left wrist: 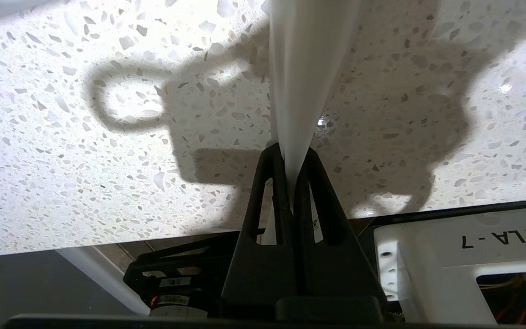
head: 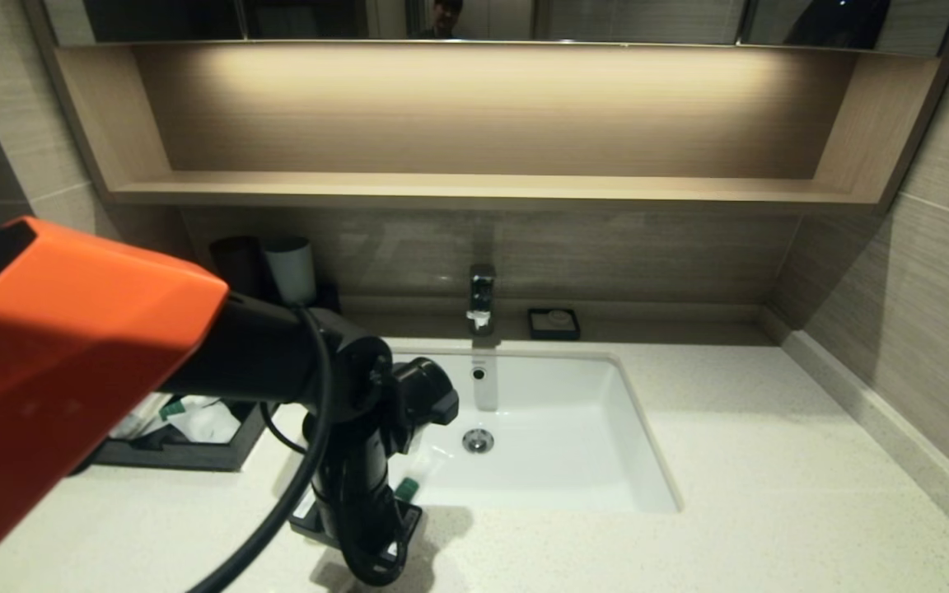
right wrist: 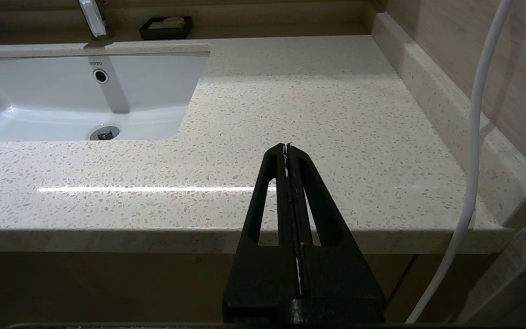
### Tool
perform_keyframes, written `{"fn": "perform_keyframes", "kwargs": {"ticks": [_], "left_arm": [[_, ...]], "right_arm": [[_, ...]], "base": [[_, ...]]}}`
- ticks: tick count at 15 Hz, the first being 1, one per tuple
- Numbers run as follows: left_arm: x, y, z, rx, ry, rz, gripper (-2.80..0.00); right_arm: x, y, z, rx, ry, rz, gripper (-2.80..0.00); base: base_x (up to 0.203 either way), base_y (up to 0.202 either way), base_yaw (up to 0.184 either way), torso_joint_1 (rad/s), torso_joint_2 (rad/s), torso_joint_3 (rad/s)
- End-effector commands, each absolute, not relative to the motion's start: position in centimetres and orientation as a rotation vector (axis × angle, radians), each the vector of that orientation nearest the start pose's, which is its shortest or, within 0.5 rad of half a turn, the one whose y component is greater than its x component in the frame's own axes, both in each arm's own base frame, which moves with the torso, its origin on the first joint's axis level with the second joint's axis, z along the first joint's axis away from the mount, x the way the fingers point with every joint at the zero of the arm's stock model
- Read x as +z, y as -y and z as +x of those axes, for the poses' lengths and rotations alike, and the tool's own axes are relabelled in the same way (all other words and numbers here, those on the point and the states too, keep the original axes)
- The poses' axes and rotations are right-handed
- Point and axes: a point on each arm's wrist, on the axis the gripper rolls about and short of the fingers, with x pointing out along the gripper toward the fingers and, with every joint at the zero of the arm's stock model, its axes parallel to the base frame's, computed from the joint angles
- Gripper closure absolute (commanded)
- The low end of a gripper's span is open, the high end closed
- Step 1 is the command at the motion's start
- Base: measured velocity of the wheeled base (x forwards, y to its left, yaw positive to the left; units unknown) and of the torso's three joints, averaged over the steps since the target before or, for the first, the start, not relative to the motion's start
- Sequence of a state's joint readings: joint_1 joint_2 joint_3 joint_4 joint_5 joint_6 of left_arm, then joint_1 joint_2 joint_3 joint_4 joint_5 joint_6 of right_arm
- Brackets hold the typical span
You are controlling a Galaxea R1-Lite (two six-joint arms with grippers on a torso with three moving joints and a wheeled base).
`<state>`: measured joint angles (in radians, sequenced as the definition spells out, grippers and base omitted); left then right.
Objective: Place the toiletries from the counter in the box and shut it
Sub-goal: Pick up the bathroom toiletry, then place the bathroom toiletry into the drawer
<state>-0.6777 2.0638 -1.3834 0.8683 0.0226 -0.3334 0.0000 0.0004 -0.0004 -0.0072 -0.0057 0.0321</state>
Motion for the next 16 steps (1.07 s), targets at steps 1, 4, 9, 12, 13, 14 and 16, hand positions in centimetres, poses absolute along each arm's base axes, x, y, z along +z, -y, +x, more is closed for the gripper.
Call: {"fn": "perform_keyframes", "kwargs": {"ticks": [1,4,9,12,13,14,16], "left_arm": [[11.0,20.4,25.5,-0.255,-1.532,0.277,0.00],[12.1,20.4,25.4,-0.247,-1.500,0.240,0.00],[16.1,19.2,25.6,-0.199,-1.392,0.124,0.00],[18.0,15.6,27.0,-0.100,-1.374,0.042,0.00],[18.4,14.1,27.6,-0.050,-1.386,0.014,0.00],[18.8,12.5,28.0,0.001,-1.400,-0.013,0.00],[19.4,9.8,28.4,0.079,-1.418,-0.062,0.00]], "right_arm": [[7.6,0.0,-2.3,-0.006,0.006,0.032,0.00],[7.6,0.0,-2.3,-0.006,0.006,0.032,0.00],[7.6,0.0,-2.3,-0.006,0.006,0.032,0.00],[7.7,0.0,-2.3,-0.006,0.008,0.032,0.00],[7.6,0.0,-2.3,-0.006,0.006,0.032,0.00],[7.6,0.0,-2.3,-0.006,0.006,0.032,0.00],[7.6,0.0,-2.3,-0.006,0.006,0.032,0.00]], "base": [[0.000,0.000,0.000,0.000,0.00,0.000],[0.000,0.000,0.000,0.000,0.00,0.000],[0.000,0.000,0.000,0.000,0.00,0.000],[0.000,0.000,0.000,0.000,0.00,0.000],[0.000,0.000,0.000,0.000,0.00,0.000],[0.000,0.000,0.000,0.000,0.00,0.000],[0.000,0.000,0.000,0.000,0.00,0.000]]}}
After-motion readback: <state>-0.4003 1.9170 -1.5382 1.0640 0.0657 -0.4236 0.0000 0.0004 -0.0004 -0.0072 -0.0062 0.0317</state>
